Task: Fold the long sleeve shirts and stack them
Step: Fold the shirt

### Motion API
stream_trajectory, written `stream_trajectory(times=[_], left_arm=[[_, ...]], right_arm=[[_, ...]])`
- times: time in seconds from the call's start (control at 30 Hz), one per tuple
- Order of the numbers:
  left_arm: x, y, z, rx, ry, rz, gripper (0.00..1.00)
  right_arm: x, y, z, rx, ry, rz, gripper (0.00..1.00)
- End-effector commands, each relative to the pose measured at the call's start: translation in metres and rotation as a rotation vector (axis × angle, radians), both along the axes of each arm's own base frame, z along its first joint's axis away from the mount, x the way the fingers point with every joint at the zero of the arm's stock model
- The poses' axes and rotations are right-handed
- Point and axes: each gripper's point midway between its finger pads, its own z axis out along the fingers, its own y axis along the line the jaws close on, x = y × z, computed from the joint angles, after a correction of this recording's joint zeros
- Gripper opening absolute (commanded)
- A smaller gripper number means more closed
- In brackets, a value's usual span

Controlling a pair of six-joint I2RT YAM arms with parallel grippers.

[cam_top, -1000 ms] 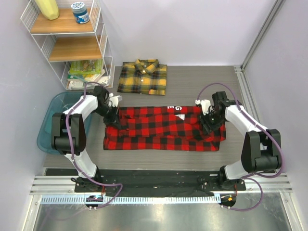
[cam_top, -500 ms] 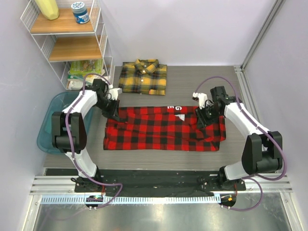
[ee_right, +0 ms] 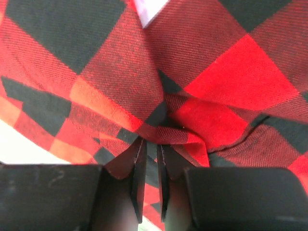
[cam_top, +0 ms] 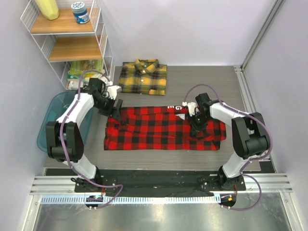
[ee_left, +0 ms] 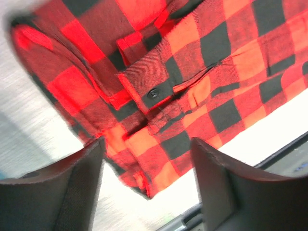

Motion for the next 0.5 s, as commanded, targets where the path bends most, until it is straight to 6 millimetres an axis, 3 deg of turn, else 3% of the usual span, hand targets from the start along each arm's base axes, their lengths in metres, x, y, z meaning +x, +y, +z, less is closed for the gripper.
stream_trajectory(times=[0.0, 0.03, 0.1, 0.13, 0.17, 0.23, 0.27, 0.3, 0.33, 0.43, 0.47], left_arm=[[0.008, -0.003, 0.04, -0.022, -0.205, -0.105, 0.8], [0.007, -0.005, 0.048, -0.036, -0.236, -0.118, 0.92], [0.01, -0.008, 0.067, -0.048, -0.327, -0.132, 1.0], [0.011, -0.01, 0.074, -0.056, -0.361, -0.142, 1.0], [0.014, -0.017, 0.084, -0.094, -0.418, -0.176, 1.0], [0.013, -0.026, 0.097, -0.126, -0.51, -0.25, 1.0], [0.009, -0.038, 0.104, -0.184, -0.547, -0.311, 1.0], [0.008, -0.045, 0.108, -0.21, -0.577, -0.353, 1.0], [0.008, -0.051, 0.11, -0.228, -0.602, -0.395, 1.0], [0.011, -0.077, 0.094, -0.182, -0.599, -0.558, 1.0], [0.01, -0.086, 0.084, -0.145, -0.58, -0.611, 1.0]], right_arm=[[0.037, -0.063, -0.022, -0.198, -0.05, -0.076, 0.2], [0.044, -0.077, -0.024, -0.246, -0.057, -0.08, 0.2], [0.076, -0.103, -0.021, -0.295, -0.124, -0.06, 0.2], [0.087, -0.116, -0.031, -0.351, -0.119, -0.053, 0.2], [0.131, -0.129, -0.014, -0.411, -0.231, -0.03, 0.2], [0.177, -0.144, -0.011, -0.467, -0.291, -0.042, 0.21], [0.225, -0.141, 0.035, -0.45, -0.416, -0.072, 0.22], [0.243, -0.139, 0.056, -0.419, -0.461, -0.11, 0.24], [0.275, -0.136, 0.107, -0.386, -0.582, -0.153, 0.27], [0.284, -0.122, 0.162, -0.286, -0.656, -0.182, 0.36], [0.279, -0.121, 0.178, -0.276, -0.678, -0.19, 0.37]])
